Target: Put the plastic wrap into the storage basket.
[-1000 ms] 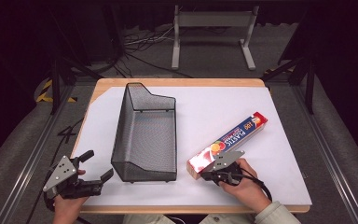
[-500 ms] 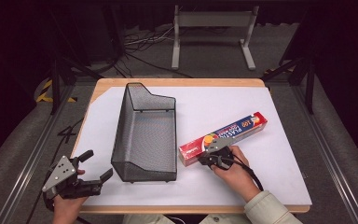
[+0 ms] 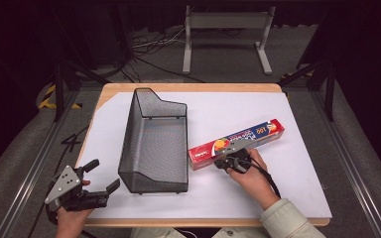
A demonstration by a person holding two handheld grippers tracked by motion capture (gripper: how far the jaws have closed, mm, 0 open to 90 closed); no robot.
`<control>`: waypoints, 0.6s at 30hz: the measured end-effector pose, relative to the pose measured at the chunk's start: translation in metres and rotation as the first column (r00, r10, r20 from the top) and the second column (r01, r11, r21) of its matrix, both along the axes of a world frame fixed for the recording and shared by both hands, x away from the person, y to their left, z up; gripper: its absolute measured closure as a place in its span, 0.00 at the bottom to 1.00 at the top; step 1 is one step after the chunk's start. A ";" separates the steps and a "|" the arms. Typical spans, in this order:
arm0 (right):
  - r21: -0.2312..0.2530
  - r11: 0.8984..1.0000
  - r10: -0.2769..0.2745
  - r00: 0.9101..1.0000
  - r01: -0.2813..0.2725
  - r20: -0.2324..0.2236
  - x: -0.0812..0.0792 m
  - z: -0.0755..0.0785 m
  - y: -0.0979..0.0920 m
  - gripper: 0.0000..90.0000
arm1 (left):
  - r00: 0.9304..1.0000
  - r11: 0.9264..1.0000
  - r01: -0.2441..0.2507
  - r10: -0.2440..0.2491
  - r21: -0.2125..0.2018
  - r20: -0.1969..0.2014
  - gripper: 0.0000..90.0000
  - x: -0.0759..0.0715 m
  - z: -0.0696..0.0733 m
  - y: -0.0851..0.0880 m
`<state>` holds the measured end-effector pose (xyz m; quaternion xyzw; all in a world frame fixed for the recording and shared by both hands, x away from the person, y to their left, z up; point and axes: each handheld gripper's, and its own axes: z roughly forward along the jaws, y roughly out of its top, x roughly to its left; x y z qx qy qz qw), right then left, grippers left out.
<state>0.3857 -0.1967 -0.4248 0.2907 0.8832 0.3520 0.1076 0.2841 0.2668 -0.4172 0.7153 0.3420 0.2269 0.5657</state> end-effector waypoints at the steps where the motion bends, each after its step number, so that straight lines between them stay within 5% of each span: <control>1: 0.013 1.000 0.003 1.000 -0.003 -0.006 0.000 0.004 -0.004 1.00 | 1.000 1.000 0.001 -0.001 0.001 0.001 0.05 0.000 0.000 0.000; 12: 0.040 0.995 -0.089 0.996 0.088 0.024 0.019 0.054 -0.047 1.00 | 1.000 1.000 -0.001 0.001 0.006 0.000 0.05 0.000 0.000 -0.001; 18: 0.049 0.988 -0.150 0.988 0.148 0.026 0.036 0.067 -0.065 1.00 | 1.000 1.000 -0.002 0.002 0.006 0.002 0.05 0.000 0.000 0.000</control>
